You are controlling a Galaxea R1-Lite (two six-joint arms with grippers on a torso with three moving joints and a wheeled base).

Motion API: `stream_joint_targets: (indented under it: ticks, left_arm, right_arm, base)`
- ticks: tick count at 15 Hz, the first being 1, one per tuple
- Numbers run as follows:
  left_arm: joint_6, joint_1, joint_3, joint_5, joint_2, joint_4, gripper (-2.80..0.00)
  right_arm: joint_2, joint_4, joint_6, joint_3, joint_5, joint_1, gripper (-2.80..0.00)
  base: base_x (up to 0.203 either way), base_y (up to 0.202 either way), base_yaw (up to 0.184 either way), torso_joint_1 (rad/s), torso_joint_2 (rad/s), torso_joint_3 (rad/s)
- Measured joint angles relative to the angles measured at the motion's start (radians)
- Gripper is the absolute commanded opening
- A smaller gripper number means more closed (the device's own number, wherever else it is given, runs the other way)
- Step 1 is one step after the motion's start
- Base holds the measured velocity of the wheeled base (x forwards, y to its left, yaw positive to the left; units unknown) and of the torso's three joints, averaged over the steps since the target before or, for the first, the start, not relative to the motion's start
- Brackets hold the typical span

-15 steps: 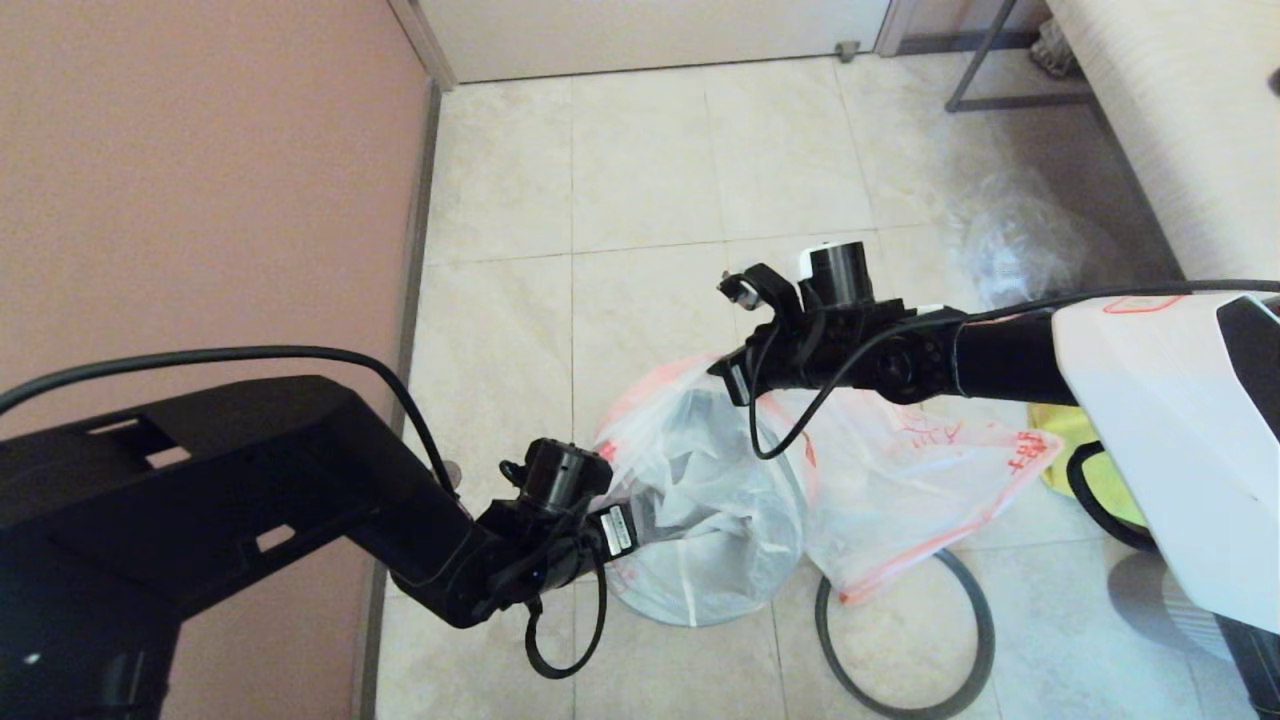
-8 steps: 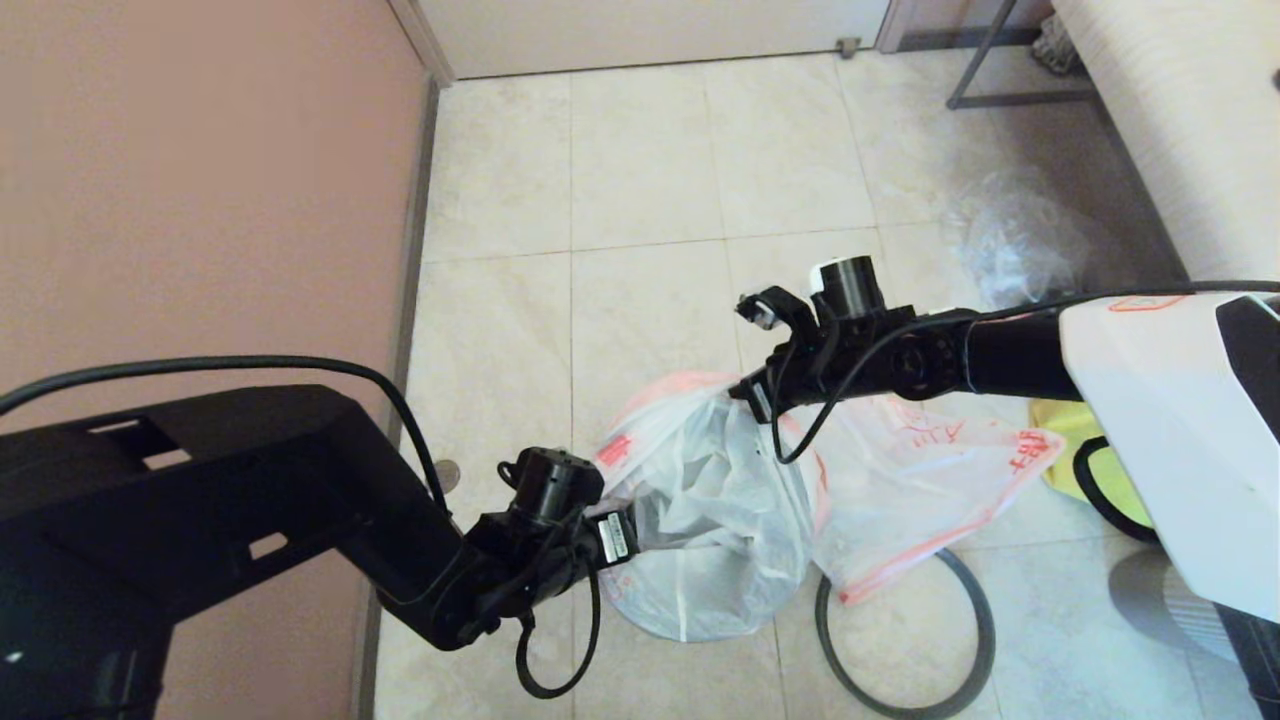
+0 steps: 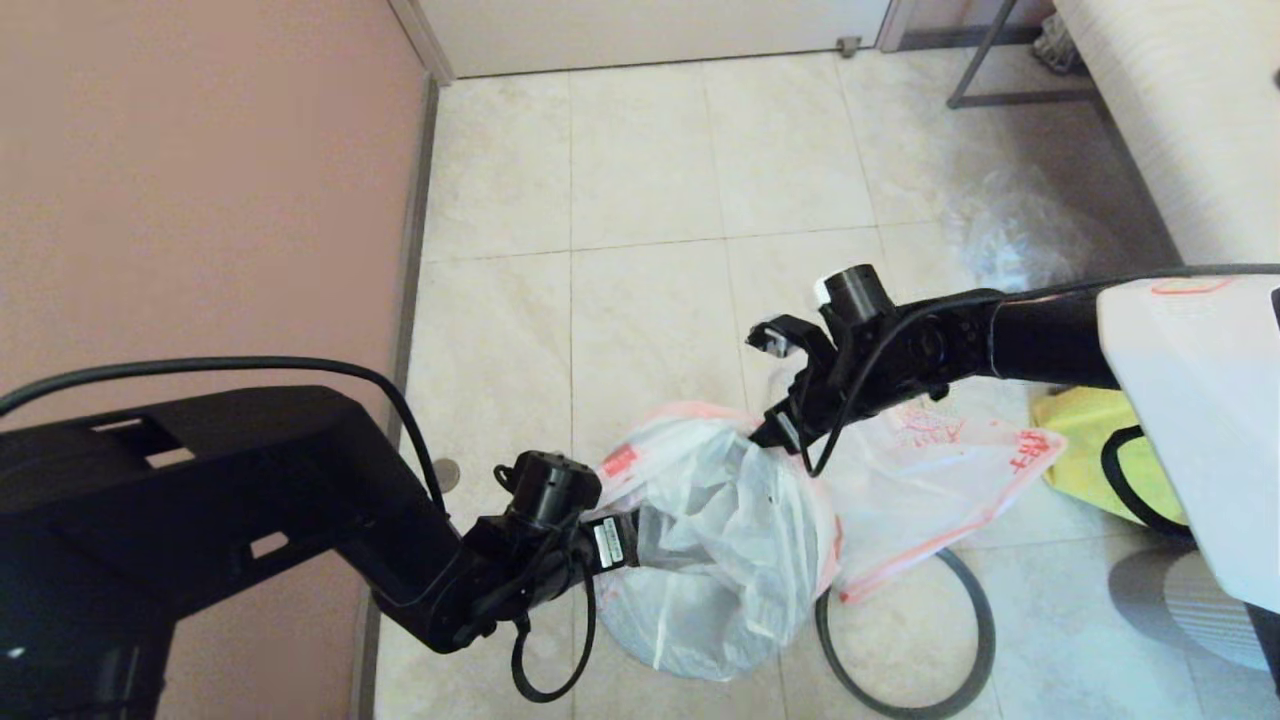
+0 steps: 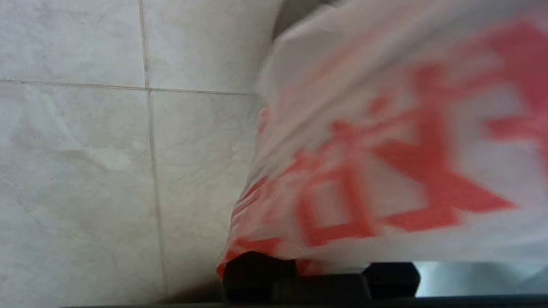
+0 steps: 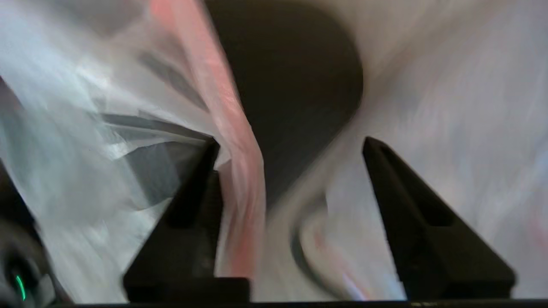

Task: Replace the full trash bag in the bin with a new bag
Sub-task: Put the new garbage bag on the trash can

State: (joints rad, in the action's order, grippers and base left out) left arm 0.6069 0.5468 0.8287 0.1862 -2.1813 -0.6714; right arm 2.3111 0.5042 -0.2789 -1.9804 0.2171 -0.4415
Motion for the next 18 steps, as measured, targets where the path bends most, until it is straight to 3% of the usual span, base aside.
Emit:
stream_joint_targets:
  ticks: [2, 4, 8, 11, 14, 18]
  left_arm:
    - [0.021, -0.005, 0.001, 0.000, 0.011, -0.009, -2.80]
    - [0.025, -0.023, 0.000, 0.001, 0.028, -0.010, -2.80]
    - [0.030, -0.040, -0.011, 0.001, 0.070, -0.017, -2.80]
    - [0.027, -0.050, -0.013, -0.005, 0.087, -0.022, -2.80]
    - [0.027, -0.059, -0.013, -0.003, 0.096, -0.021, -2.80]
    - [0.026, -0.057, -0.013, -0.006, 0.114, -0.019, -2.80]
  right_arm:
    - [0.002, 0.090, -0.045, 0.002, -0.077, 0.000, 0.00]
    - [0.003, 0.086, -0.025, 0.002, -0.064, -0.004, 0.00]
    - [-0.059, 0.083, 0.052, 0.006, 0.162, 0.004, 0.00]
    - [-0.115, 0.138, 0.062, 0.016, 0.266, 0.033, 0.00]
    - [-0.132, 0.187, 0.082, 0.017, 0.430, 0.085, 0.00]
    - [-0.121, 0.226, 0.121, 0.017, 0.535, 0.117, 0.00]
  base:
    - [0.000, 0.000, 0.000, 0.000, 0.00, 0.000]
    - [0.000, 0.000, 0.000, 0.000, 0.00, 0.000]
    - [0.000, 0.000, 0.000, 0.000, 0.00, 0.000]
    - [0.000, 0.000, 0.000, 0.000, 0.00, 0.000]
    - [0.000, 0.000, 0.000, 0.000, 0.00, 0.000]
    - [0.000, 0.000, 0.000, 0.000, 0.00, 0.000]
